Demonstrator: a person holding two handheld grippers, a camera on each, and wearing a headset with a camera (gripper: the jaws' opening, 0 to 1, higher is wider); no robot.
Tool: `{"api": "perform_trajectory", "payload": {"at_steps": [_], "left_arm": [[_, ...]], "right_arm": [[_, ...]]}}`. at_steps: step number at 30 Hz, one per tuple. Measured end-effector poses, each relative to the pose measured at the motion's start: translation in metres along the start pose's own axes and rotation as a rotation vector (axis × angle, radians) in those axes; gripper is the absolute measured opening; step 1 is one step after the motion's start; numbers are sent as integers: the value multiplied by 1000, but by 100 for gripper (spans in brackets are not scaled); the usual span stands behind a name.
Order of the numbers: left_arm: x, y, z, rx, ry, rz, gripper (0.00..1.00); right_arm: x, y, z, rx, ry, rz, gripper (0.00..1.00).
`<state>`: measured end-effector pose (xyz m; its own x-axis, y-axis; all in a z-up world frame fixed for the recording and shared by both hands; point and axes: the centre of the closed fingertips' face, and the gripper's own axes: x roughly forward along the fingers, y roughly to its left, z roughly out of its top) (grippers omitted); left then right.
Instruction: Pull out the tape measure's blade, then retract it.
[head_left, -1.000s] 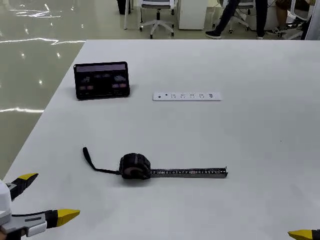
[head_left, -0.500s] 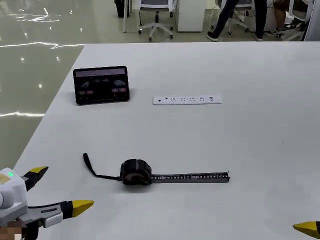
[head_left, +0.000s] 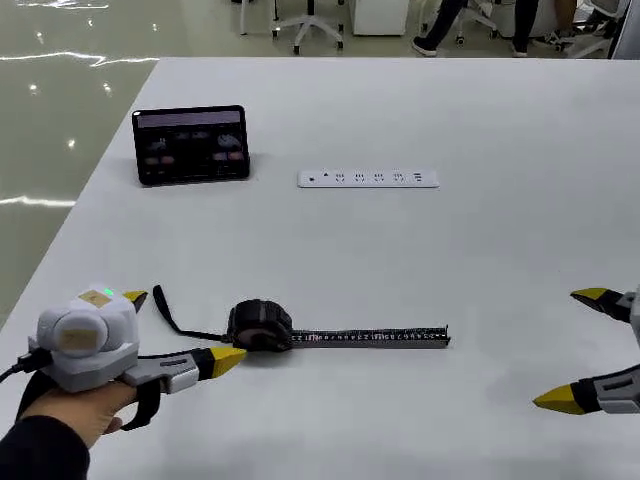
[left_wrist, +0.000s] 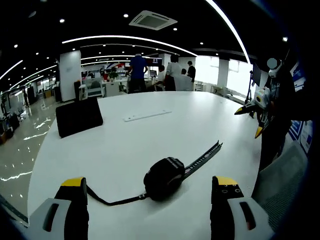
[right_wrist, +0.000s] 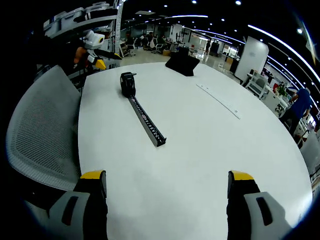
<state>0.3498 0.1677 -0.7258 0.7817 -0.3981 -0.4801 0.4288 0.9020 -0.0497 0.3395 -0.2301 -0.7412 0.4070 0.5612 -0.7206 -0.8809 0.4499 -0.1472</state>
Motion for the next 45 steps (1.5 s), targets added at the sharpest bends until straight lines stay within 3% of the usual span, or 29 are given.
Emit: {"api": "perform_trajectory", "payload": {"at_steps": [5,8,11,14,17,19,23,24,27,32,40,45], "left_arm": [[25,-8,-5,-36,7,23,100],[38,-14,-14,-88,17,50,100],[44,-15,-17,-106,7,86,100],[46,-15,-16,-104,-19,124,100],[48,-16,-23,-110,-15,146,100],[49,-15,-25,-111,-24,165,100],[53,-18,-20,-126,-67,178,100],[55,-20,-11,-135,-126,172,100],[56,-21,-13,-103,-117,192,100],[60,-21,-18,-110,-121,184,100],[59,-14,-18,-115,-125,200,98],[59,-14,-17,-120,-126,204,97]], "right_arm": [[20,-8,13,-58,18,45,93],[34,-9,23,-84,26,93,88],[48,-6,30,-111,47,148,85],[63,-7,37,-157,69,179,82],[75,-8,43,-205,96,190,80],[84,-7,46,-202,110,217,78],[100,-4,43,-263,169,259,76],[105,-3,42,-273,178,269,75],[114,-1,38,-284,199,292,70],[122,6,22,-331,245,326,55],[127,16,11,-320,274,372,28],[131,17,6,-316,280,378,22]]}}
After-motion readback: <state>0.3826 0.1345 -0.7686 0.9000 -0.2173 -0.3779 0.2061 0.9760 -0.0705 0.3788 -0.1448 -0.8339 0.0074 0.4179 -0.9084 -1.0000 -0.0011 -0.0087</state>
